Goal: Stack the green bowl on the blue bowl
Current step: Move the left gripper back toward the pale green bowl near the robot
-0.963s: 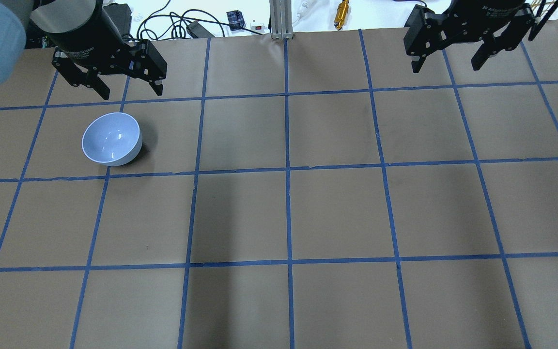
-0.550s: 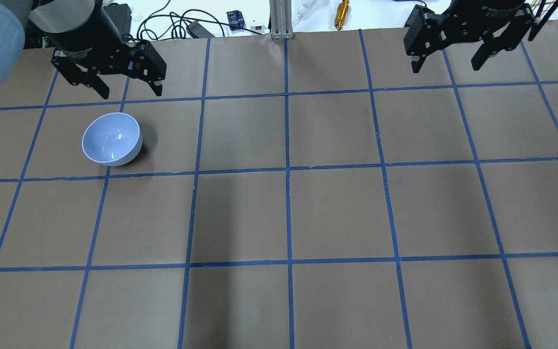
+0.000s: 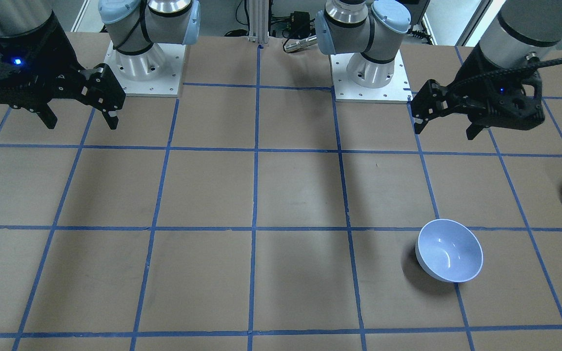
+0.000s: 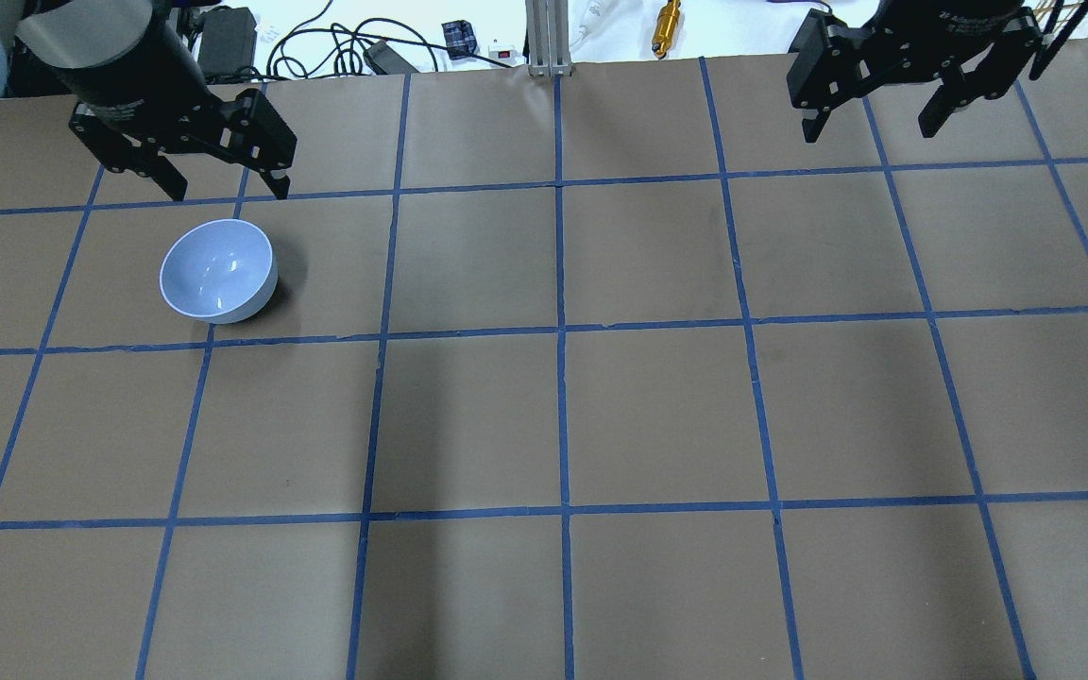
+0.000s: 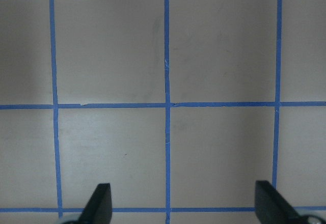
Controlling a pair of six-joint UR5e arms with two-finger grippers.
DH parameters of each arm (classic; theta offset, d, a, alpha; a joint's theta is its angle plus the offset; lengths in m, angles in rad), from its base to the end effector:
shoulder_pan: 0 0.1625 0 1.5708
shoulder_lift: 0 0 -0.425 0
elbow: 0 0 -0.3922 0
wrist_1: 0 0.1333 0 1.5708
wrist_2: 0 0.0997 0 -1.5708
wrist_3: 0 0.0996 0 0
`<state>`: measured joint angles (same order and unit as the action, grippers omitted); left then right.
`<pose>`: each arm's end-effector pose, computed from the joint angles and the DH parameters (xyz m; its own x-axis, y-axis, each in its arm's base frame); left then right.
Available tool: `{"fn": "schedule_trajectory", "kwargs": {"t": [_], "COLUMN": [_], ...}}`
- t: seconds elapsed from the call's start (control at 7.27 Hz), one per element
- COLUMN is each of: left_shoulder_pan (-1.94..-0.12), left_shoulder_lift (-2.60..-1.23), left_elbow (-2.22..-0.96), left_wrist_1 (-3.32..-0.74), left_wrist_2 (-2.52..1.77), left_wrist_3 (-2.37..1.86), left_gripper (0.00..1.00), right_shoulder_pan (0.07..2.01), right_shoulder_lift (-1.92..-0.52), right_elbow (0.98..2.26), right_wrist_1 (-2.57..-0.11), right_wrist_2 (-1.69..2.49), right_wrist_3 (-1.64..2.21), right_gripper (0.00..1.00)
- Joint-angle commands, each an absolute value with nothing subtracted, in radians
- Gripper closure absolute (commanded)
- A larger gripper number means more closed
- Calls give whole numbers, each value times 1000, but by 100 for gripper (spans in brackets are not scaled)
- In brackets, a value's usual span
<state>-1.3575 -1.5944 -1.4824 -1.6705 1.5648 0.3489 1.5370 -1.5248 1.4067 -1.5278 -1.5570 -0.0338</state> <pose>-0.0255 -0.5146 0.5098 -0.9907 0.1348 0.0176 0.1353 0.9903 0.0308 0.1172 -0.5202 0.5414 -0.9999 -0.0009 -0.0112 -0.0001 0.9971 -0.0755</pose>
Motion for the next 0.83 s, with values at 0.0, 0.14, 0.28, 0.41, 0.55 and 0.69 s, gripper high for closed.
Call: {"fn": "schedule_trajectory", "kwargs": {"t": [0.0,0.14,0.28,0.41,0.55,0.69], "left_shoulder_pan": [-1115,-992,-926,-875,-786,-719], "left_shoulder_lift": [-1604,-1627,-1649,-1681,-1724,-1777], "left_elbow": [-1482,-1482,-1482,-1491,-1493,-1500], "left_wrist_1": [-1710,-1709,-1704,-1669,-1607,-1495], "left_wrist_2": [1603,1601,1605,1629,1661,1663], "left_wrist_3": [811,1086,1227,1435,1621,1842], "left_gripper": [0,0,0,0,0,0], "right_shoulder_pan": [1537,1537,1537,1537,1537,1537], "right_shoulder_lift": [-1525,-1525,-1525,-1525,-1525,-1525], "right_elbow": [1407,1407,1407,1407,1407,1407], "right_wrist_1": [-1528,-1528,-1528,-1528,-1528,-1528], "right_wrist_2": [-1557,-1557,-1557,-1559,-1557,-1557], "right_wrist_3": [-35,-35,-35,-35,-35,-35], "right_gripper": [0,0,0,0,0,0]}}
